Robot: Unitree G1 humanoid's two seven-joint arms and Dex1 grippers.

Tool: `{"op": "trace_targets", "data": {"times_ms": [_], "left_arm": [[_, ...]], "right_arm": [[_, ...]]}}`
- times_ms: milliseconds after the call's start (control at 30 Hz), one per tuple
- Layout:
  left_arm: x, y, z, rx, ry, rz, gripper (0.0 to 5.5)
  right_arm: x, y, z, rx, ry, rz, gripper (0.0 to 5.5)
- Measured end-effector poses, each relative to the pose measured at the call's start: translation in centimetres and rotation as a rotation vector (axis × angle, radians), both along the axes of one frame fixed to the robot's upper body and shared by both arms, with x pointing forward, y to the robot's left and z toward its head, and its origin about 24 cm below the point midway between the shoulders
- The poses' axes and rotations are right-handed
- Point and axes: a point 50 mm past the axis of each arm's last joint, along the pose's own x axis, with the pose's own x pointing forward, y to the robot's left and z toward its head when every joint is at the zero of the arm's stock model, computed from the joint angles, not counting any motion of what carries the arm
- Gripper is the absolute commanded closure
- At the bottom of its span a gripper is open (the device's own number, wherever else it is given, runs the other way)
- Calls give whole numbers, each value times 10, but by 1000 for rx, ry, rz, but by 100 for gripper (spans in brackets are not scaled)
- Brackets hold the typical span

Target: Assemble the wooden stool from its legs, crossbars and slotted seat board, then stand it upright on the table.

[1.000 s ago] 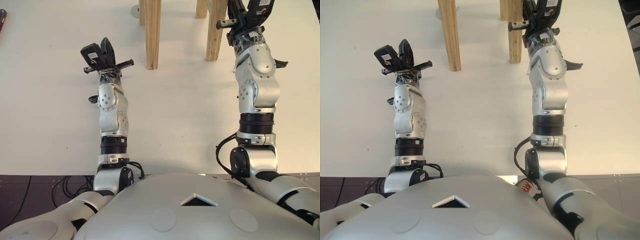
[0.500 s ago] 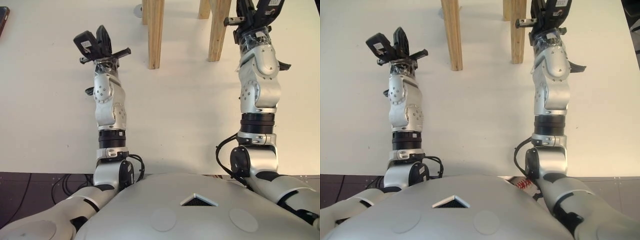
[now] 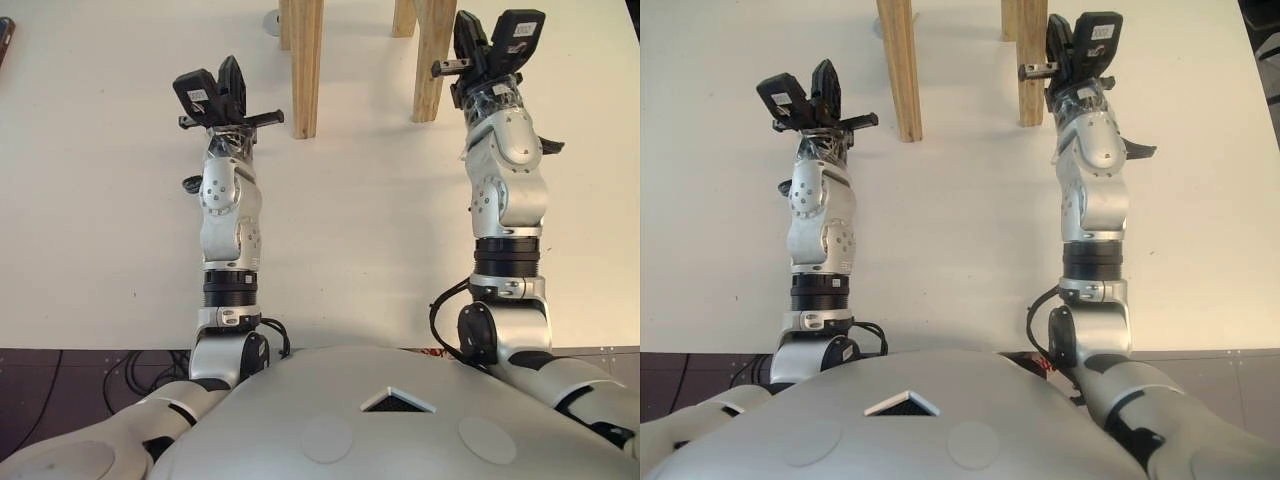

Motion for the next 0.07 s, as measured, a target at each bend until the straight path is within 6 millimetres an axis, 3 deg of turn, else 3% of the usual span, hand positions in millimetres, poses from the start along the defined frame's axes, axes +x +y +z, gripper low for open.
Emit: {"op": "trace_targets", "data": {"times_ms": [67], "left_arm": [[4,-1,8,1,-30,-1,548]], "right_arm": [[6,-14,7,-24,-13,-36,550]]}}
